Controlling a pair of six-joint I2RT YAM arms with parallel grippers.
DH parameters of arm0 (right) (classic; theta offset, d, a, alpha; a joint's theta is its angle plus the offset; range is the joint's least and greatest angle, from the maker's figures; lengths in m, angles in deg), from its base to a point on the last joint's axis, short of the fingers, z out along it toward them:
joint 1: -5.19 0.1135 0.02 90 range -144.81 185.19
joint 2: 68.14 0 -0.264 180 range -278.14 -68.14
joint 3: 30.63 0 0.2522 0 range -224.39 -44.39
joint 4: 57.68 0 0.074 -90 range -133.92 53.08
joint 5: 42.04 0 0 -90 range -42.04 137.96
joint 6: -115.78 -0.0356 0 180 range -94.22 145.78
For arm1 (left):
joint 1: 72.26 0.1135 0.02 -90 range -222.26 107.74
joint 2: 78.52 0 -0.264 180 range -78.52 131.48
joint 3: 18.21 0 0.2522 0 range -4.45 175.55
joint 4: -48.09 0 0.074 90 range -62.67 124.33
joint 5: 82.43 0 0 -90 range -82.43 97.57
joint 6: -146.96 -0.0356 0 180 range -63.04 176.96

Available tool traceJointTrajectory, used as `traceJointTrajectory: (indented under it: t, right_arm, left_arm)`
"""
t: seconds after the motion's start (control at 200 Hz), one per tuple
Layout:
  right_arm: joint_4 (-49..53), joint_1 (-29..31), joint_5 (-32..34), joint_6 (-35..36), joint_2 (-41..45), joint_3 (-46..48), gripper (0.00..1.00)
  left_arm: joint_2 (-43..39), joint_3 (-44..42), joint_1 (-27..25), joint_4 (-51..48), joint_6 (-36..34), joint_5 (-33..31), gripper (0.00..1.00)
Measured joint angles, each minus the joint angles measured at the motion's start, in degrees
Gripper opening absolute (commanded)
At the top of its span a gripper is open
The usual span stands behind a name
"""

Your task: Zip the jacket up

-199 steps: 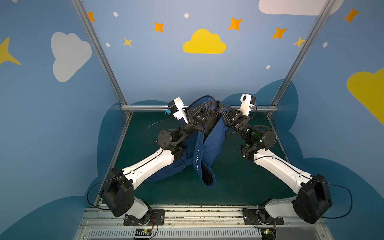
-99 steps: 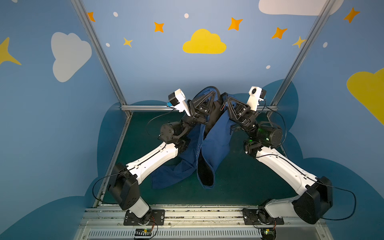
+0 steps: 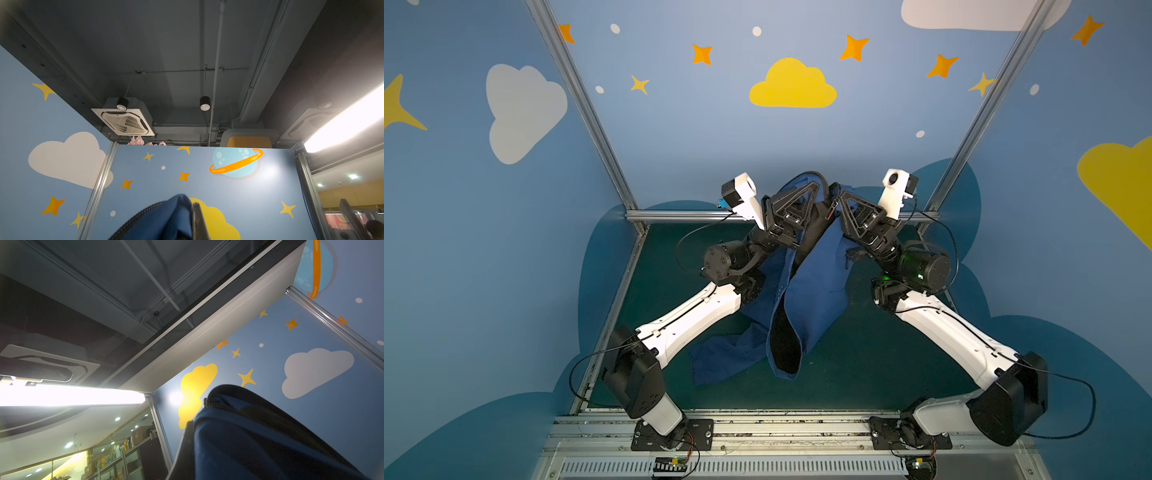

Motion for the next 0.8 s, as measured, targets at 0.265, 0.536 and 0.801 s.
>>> traceJointTrajectory:
  t: [0.265, 0.536, 0.801]
  right_arm:
    - [0.0, 0.0, 0.1, -0.1, 0.0, 0.0, 0.0]
    - [0.0, 0.0, 0.7, -0.2, 0.0, 0.3, 0.0]
    - [0.2, 0.0, 1.7, 0.8, 0.0, 3.3, 0.0]
  left_arm:
    - [0.2, 0.4, 0.0, 0.0, 0.6, 0.7, 0.03]
    - [0.2, 0.5, 0.0, 0.0, 0.9, 0.7, 0.03]
    - [0.3, 0.7, 0.0, -0.1, 0.3, 0.6, 0.03]
